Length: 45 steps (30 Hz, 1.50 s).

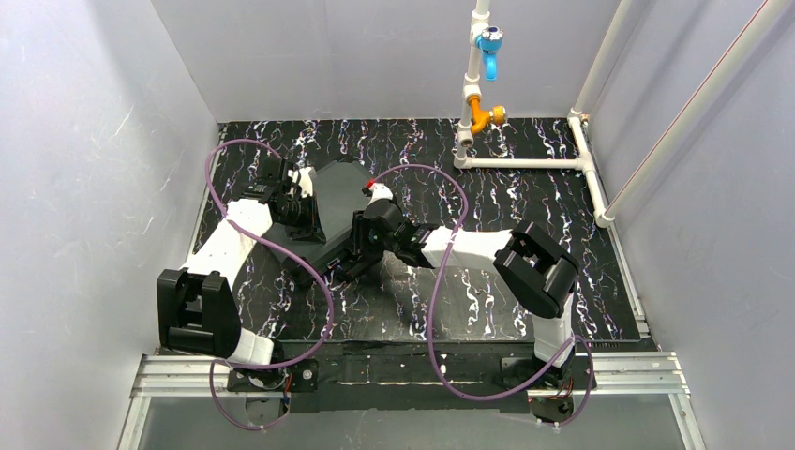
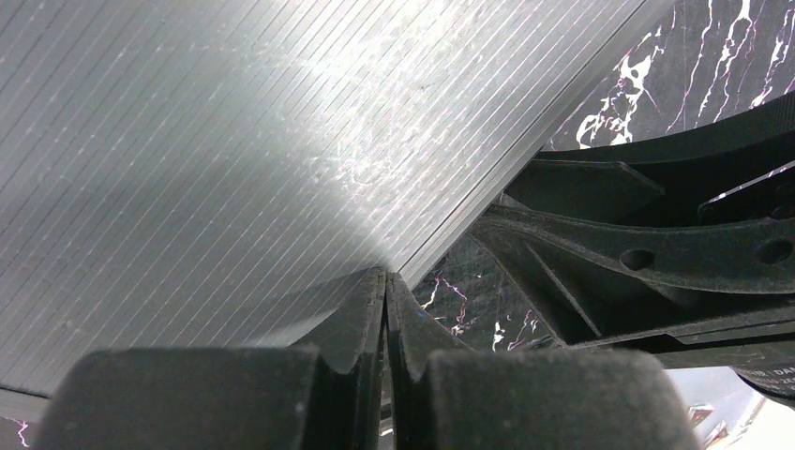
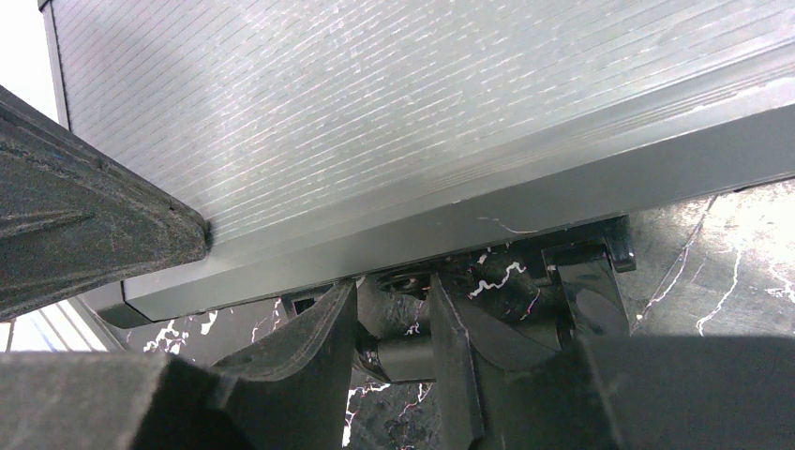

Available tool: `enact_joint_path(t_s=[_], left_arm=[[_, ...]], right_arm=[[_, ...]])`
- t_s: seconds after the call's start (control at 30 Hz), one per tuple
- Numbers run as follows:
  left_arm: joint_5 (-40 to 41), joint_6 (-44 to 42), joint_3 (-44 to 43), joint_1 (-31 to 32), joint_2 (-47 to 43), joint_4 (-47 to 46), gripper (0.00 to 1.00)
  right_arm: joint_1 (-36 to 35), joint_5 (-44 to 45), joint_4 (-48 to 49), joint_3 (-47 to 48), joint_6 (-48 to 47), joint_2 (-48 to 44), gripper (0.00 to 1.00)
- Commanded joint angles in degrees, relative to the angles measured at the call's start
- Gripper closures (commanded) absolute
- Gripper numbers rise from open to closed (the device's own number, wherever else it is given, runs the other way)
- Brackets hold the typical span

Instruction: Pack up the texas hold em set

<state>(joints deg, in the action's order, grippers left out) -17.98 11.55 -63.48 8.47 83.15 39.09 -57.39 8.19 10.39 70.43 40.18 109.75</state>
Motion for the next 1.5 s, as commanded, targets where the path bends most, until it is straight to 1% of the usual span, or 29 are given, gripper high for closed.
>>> enact_joint_path(t_s=[0.0,0.27,0.43,0.57,0.6,0.8,1.03,1.17,1.2,1.47], left_arm=[[5.4,-2.3,4.5,0.4,4.4,7.9,1.00],[5.2,-2.3,4.5,0.5,4.6,7.9,1.00],[5.2,-2.2,4.5,0.4,4.7,7.9,1.00],[5.2,-2.3,4.5,0.4,4.8,7.9,1.00],[5.2,-2.3,4.5,0.5,4.8,7.9,1.00],[5.1,-2.3,4.4,0.4,4.8,8.0,1.00],[5.0,-2.3,4.3,0.5,4.9,7.9,1.00],[4.9,-2.3,4.4,0.5,4.9,8.0,1.00],[4.9,-2.3,4.4,0.4,4.9,7.9,1.00],[4.9,-2.3,4.3,0.4,4.8,7.9,1.00]], right_arm=[[0.3,2.1,6.7,2.0,-0.3,-2.5,0.57],[0.3,3.3,5.7,-0.4,-3.3,-5.8,0.55],[0.3,4.6,5.0,-3.2,-5.8,-8.5,0.47],[0.3,5.0,4.6,-5.0,-7.0,-10.1,0.45],[0.3,5.0,4.6,-5.4,-7.1,-10.3,0.46],[0.3,5.7,4.4,-7.8,-8.0,-10.5,0.65],[0.3,4.0,5.1,-7.5,-7.8,-7.7,0.81],[0.3,2.3,5.3,-6.4,-7.2,-4.9,0.97],[0.3,1.9,5.3,-6.2,-7.0,-4.3,0.99],[0.2,0.1,6.0,-5.4,-6.3,-1.9,0.99]])
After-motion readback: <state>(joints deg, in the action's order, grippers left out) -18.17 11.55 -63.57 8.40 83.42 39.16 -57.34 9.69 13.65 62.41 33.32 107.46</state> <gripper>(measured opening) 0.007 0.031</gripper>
